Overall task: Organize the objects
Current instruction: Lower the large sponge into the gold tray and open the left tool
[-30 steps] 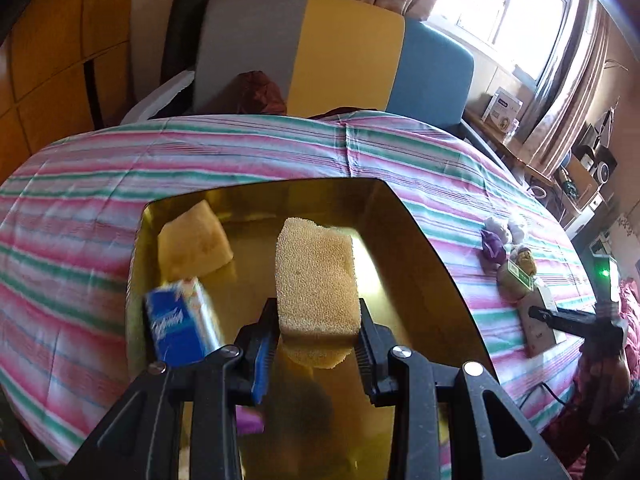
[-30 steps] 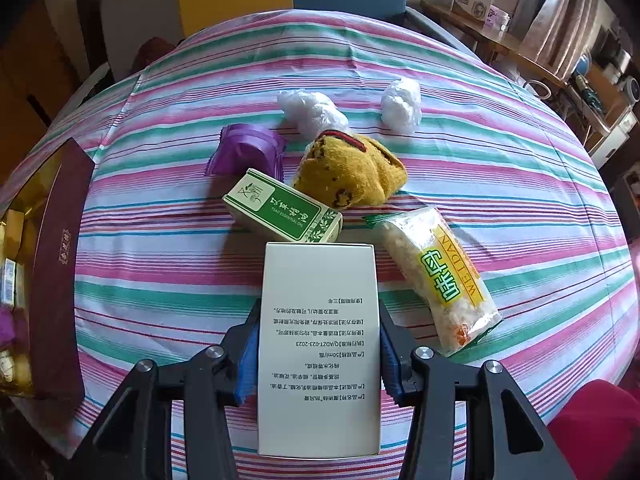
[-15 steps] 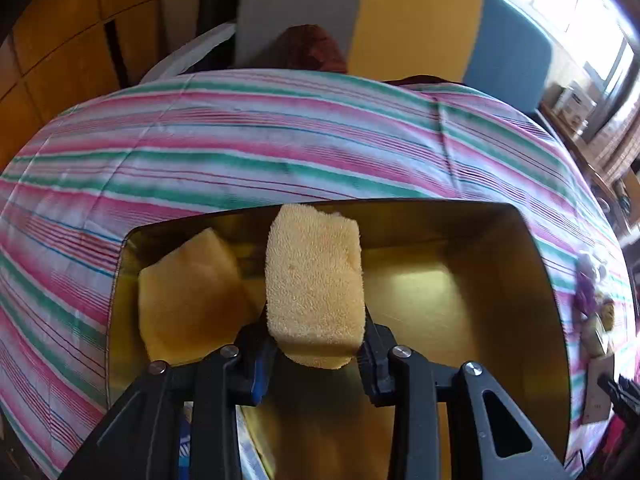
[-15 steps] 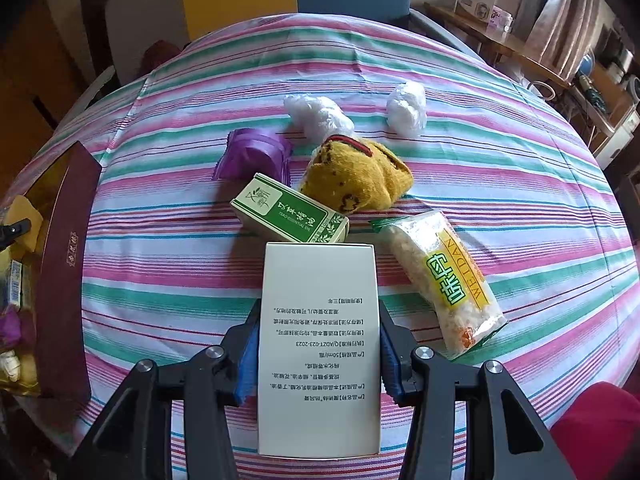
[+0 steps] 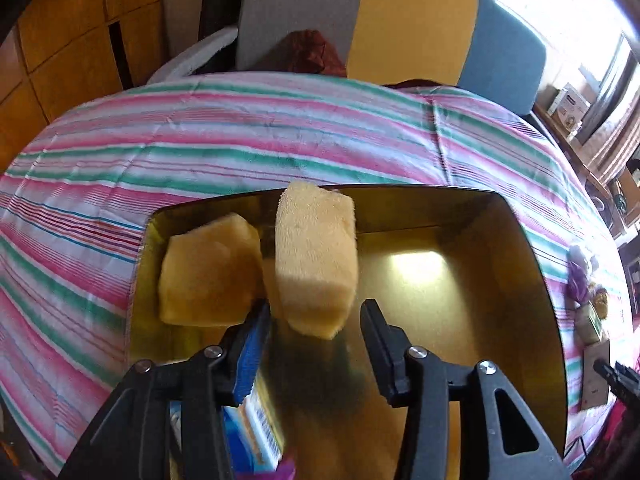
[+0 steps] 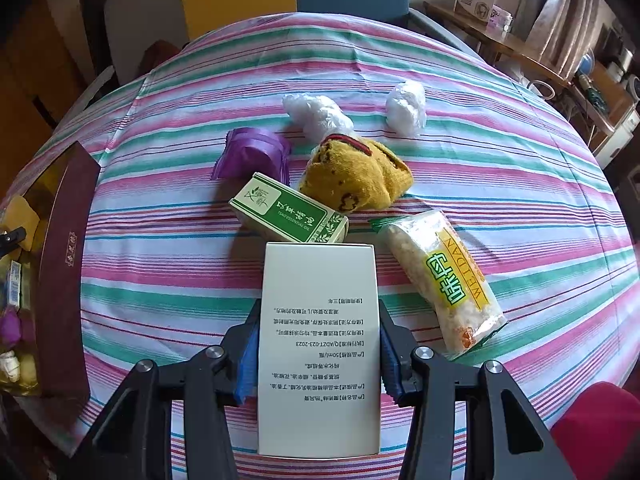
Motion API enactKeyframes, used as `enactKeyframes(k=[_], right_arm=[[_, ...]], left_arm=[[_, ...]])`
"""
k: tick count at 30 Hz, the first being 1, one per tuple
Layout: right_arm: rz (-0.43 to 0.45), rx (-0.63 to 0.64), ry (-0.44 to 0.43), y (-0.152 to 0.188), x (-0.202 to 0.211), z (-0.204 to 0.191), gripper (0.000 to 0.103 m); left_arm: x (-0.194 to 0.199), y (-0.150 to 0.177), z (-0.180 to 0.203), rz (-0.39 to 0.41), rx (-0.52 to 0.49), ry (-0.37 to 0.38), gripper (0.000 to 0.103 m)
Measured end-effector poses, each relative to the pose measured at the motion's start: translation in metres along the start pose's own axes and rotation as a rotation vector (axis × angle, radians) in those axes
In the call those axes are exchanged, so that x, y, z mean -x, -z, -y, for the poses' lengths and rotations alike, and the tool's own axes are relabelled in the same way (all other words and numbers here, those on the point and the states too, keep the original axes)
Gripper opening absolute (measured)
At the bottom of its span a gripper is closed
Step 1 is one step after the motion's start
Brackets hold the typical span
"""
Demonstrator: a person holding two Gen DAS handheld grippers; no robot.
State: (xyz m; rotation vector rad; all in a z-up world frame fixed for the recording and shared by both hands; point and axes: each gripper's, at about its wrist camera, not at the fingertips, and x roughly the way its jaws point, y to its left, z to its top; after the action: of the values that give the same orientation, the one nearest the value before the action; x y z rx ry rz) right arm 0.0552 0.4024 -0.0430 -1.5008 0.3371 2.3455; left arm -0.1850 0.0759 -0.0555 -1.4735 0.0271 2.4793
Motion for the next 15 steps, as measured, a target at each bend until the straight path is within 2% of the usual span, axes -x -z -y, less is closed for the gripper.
enactKeyframes(k=[7, 15], right_arm=[[0.001, 0.005, 0.017, 0.001, 0.000, 0.001, 0.050], [0.010, 0.027, 0.025, 0.001, 0.002, -0.003, 0.050]], left_arm=[[0.065, 0.043, 0.011, 0.123, -0.047, 0.012, 0.047], [0.096, 0.091, 0.009, 0.148, -0.035, 0.052, 0.047]])
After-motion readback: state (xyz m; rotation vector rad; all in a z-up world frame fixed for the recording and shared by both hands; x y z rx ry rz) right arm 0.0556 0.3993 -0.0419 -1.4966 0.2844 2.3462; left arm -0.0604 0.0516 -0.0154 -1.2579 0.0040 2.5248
